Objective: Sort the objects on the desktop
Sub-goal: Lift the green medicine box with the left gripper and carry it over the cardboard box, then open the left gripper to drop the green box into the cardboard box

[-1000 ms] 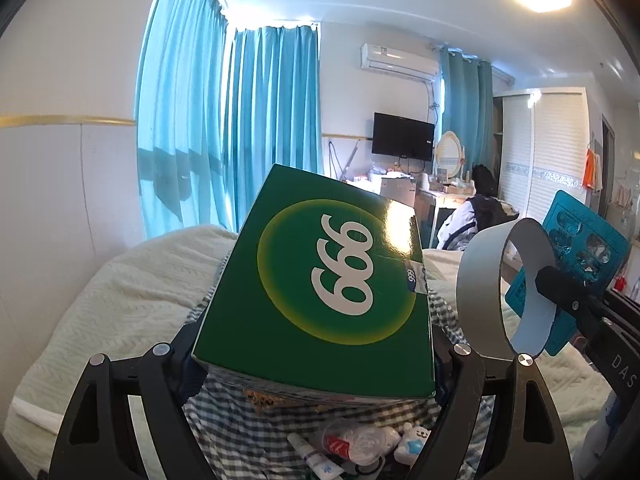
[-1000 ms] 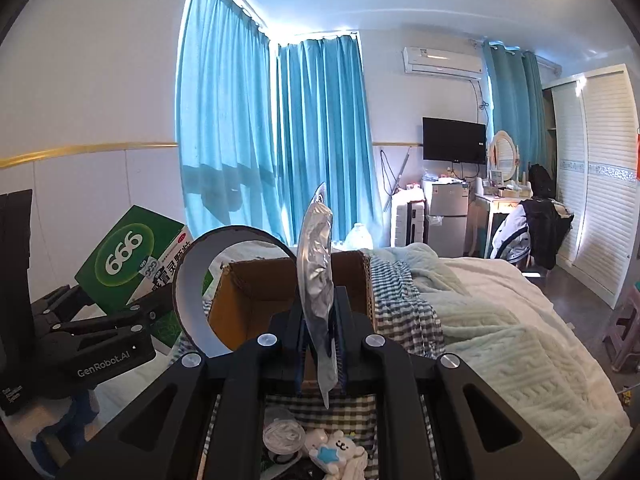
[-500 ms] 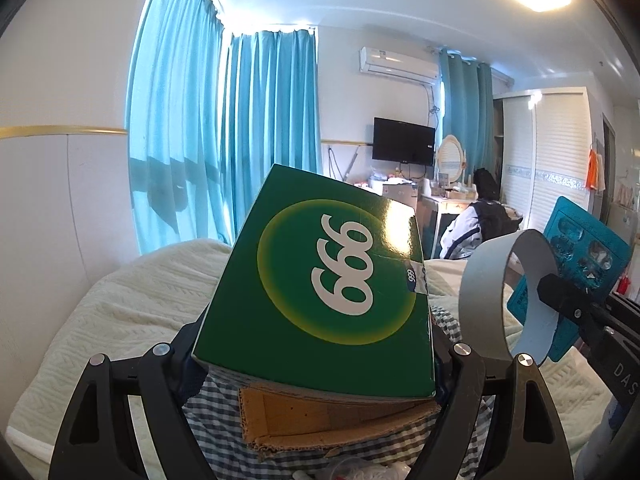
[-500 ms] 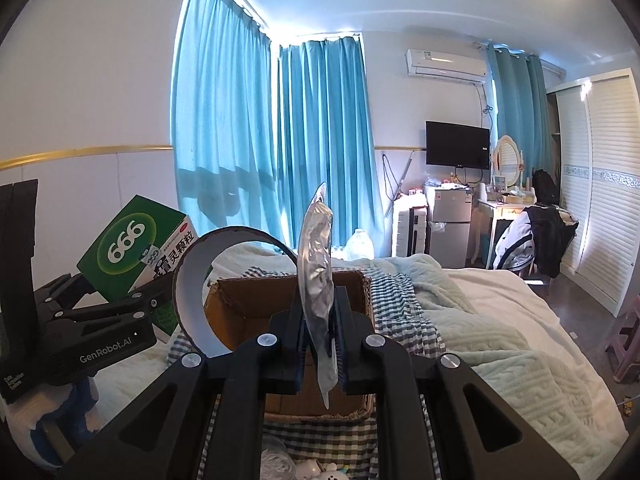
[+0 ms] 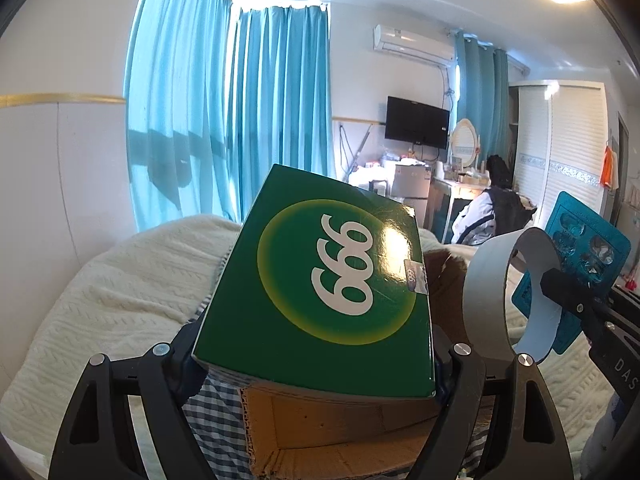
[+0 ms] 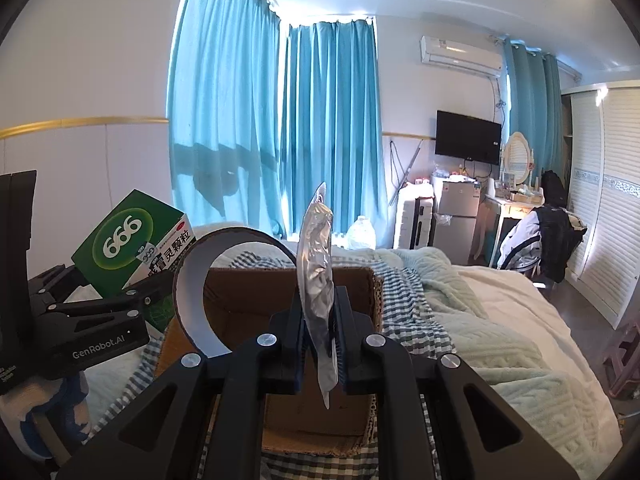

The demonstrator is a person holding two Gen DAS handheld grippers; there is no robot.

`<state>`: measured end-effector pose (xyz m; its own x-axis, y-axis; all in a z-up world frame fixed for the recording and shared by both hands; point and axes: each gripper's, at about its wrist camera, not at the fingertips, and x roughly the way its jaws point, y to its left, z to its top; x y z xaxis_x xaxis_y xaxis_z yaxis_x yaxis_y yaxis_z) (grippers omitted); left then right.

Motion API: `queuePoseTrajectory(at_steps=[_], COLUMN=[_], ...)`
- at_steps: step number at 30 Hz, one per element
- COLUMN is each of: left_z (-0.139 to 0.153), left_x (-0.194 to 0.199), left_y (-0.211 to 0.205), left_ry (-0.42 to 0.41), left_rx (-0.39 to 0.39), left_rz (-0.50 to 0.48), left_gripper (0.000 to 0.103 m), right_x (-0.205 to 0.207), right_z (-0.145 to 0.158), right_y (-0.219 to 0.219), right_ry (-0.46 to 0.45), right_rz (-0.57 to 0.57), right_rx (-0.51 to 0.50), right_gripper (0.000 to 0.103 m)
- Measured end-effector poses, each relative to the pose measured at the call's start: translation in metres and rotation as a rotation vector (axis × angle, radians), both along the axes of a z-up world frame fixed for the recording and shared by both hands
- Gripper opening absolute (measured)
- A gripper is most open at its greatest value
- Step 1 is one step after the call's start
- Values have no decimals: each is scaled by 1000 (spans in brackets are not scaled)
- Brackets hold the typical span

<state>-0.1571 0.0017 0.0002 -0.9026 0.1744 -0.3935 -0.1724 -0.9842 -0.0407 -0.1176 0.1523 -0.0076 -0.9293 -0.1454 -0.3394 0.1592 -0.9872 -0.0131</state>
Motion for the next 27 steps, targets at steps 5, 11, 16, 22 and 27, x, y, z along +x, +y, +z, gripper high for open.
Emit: queuePoseTrajectory(at_steps=[5, 11, 16, 22, 27], left_z=[-29, -67, -82, -91, -80], left_x=[-22, -48, -66, -75, -64], left_y=[3, 12, 25, 29, 25], left_ry=[-62, -116, -139, -151, -111], left_rx=[15, -12, -58, -87, -84], left_rz=[-41, -53, -72, -63, -39], left_gripper=[85, 85, 85, 87, 93], right_x=[-29, -60, -88, -101, -94], right_z=[-30, -63, -87, -104, -97], right_y=[-3, 2, 5, 10, 12], right_ry=[-55, -111, -160, -190, -162], right_rz=[5, 7, 25, 37, 17], right_rx=[23, 46, 48, 25, 22], right_gripper=[11, 11, 12, 32, 54])
